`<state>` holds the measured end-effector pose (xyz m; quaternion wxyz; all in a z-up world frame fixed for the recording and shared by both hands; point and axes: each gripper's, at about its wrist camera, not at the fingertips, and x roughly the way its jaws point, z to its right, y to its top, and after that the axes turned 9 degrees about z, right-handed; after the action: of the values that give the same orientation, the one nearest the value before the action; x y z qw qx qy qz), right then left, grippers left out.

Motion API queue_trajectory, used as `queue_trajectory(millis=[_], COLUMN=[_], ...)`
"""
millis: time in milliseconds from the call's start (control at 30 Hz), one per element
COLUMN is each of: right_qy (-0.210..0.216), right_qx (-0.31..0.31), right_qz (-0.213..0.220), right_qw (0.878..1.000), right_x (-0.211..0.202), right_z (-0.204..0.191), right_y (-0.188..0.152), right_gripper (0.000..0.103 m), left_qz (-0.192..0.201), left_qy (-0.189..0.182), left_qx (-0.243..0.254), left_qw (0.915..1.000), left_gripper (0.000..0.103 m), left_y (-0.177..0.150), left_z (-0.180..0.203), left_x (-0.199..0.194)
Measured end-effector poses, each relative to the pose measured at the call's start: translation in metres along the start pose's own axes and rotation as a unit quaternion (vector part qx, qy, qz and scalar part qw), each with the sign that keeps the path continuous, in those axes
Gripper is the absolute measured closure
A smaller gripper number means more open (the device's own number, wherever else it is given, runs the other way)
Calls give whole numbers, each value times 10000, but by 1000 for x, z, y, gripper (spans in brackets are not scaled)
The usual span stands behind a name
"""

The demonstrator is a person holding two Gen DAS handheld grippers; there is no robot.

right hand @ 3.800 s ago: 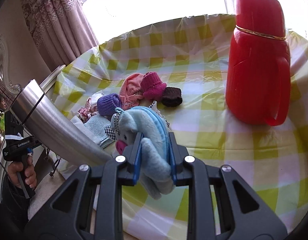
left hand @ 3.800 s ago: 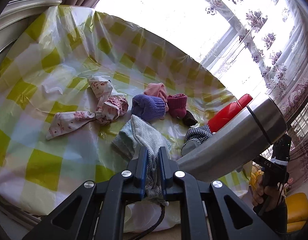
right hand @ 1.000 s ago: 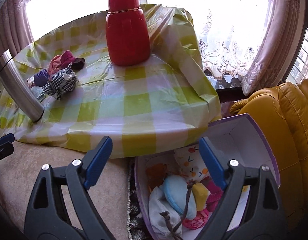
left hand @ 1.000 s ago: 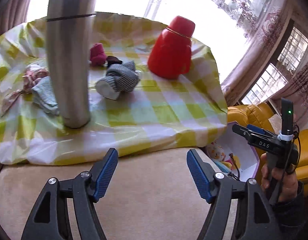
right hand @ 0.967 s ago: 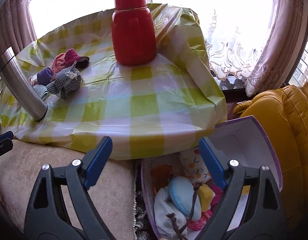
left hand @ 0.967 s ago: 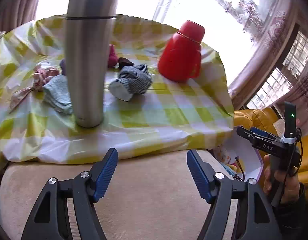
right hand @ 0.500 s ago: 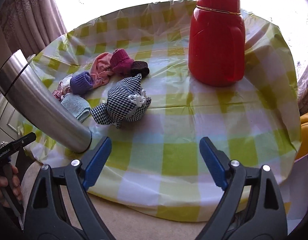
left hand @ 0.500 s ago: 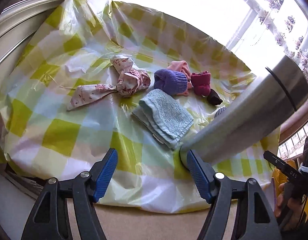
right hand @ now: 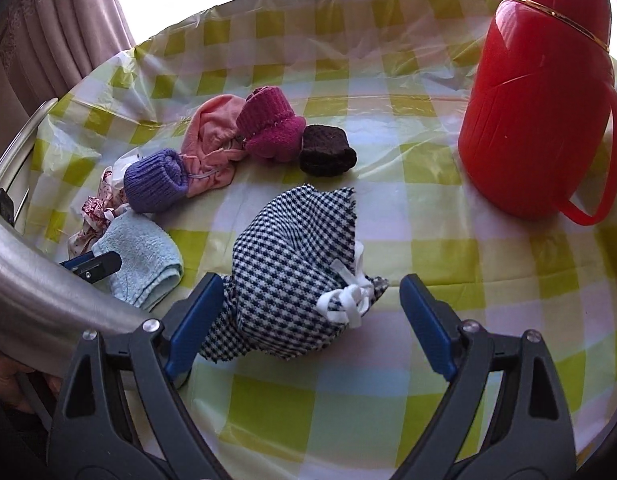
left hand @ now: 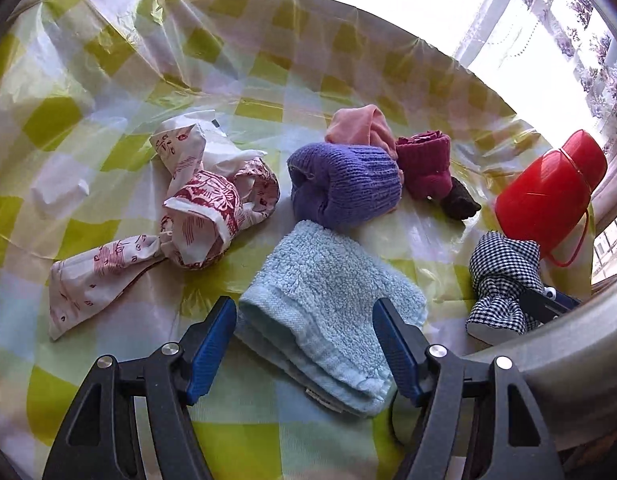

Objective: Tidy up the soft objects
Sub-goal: 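Grasp the houndstooth bag with the right tool while the left tool grasps the blue towel, then carry the houndstooth bag and blue towel over the white box and release both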

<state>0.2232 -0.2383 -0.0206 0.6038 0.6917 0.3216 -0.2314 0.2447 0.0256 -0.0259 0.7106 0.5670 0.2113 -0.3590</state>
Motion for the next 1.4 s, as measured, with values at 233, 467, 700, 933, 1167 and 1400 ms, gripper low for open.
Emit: queue_trajectory(millis=[233, 467, 700, 933, 1167, 1400], right_qy=[-103, 13, -48, -229, -257, -326], right_qx=[-139, -266, -585, -560, -383, -352], right_qz=[-74, -212, -1, 250, 485, 575], right_qw=[9998, 9994, 9983, 9979, 9978, 9972], right_x=[21, 34, 23, -8, -54, -89], right_z=[-3, -7, -20, -20, -18, -16], right_y=[-1, -7, -11, -26, -41, -58], right_gripper=[12, 39, 70, 74, 75, 75], left_qz=[16, 16, 268, 572, 742, 845], left_qy=[-49, -519, -515, -239, -190, -364], left_qx=[272, -29, -301, -443, -421, -177], left_qw=[9996, 9986, 9979, 9971, 9962, 9956], left_gripper=[43, 81, 85, 85, 85, 85], left_y=[-4, -7, -11, -22, -43, -62], left_z=[5, -5, -16, -26, -21, 4], left_x=[6, 1, -23, -63, -108, -150])
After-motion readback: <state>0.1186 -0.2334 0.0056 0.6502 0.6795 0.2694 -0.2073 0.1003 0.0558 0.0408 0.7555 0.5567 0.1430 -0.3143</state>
